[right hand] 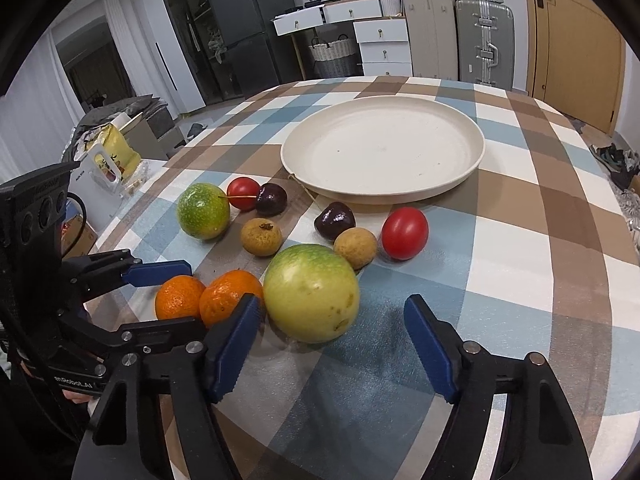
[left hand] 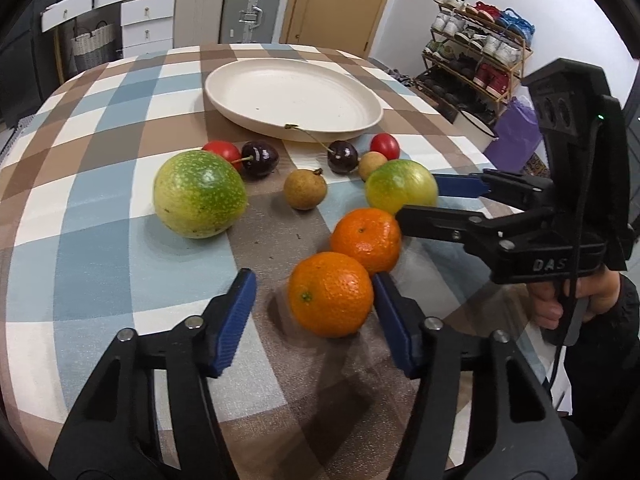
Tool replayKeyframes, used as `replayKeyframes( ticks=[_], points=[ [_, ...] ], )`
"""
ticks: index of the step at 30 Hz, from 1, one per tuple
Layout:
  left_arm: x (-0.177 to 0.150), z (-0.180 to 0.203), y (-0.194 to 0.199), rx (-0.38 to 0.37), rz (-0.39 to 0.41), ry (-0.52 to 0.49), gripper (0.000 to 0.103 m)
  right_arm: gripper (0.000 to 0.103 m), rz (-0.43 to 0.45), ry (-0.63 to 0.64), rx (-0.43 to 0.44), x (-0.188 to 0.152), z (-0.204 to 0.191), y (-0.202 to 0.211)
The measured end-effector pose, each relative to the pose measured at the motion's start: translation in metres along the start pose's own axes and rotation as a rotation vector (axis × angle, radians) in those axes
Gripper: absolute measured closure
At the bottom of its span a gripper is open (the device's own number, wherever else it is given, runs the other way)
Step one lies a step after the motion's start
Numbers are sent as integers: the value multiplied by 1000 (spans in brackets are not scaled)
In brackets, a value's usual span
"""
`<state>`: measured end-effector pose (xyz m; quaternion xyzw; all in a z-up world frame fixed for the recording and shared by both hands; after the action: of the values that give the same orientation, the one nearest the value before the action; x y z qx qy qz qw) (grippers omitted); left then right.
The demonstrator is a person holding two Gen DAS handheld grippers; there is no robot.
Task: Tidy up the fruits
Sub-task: 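Grasp the orange with the left gripper while the right gripper grasps the large yellow-green fruit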
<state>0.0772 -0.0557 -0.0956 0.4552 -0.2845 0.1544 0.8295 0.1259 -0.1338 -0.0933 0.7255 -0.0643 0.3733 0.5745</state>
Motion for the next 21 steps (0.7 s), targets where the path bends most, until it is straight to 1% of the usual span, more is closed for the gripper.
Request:
replayKeyframes(
  ticks=[2,4,5,7,8,14,17,21],
  points=[
    [0,2,-1,-11,-3,-3,52,34,-1,-1,6,0,0,-1],
    [0,3,-2,-13,-2,-3,54,41,-5,2,7,-1,-2,-3],
    [0,3,-2,-16,-3,-3,59,42,-8,4,11,-1,-3,-3],
    [0,4,-2,-30,-4,2,65,50,-3,11,10,-1,-6,-3],
    [0,4,-2,-38,-4,6,66,51,0,11,10,-1,-6,-2],
    [0,4,-1,-38,5,4,67,53,10,8,4,-1,-6,0],
    [1,4,2,-40,22,7,67,53,14,-2,8,-2,-4,2],
    [6,4,8,-39,46,13,67,53,41,-10,12,1,-2,10]
  ],
)
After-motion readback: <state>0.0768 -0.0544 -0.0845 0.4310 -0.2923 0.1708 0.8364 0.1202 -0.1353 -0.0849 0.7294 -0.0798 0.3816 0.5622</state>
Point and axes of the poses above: each gripper's, at about its wrist camera, not at the fingertips, and y roughly against the way its jaws point, z to its right, x to its top, the point moved 7 cm from there along -y, roughly the way its jaws point, and after that the axes turned 14 degrees about -x, right-handed, at the moved point
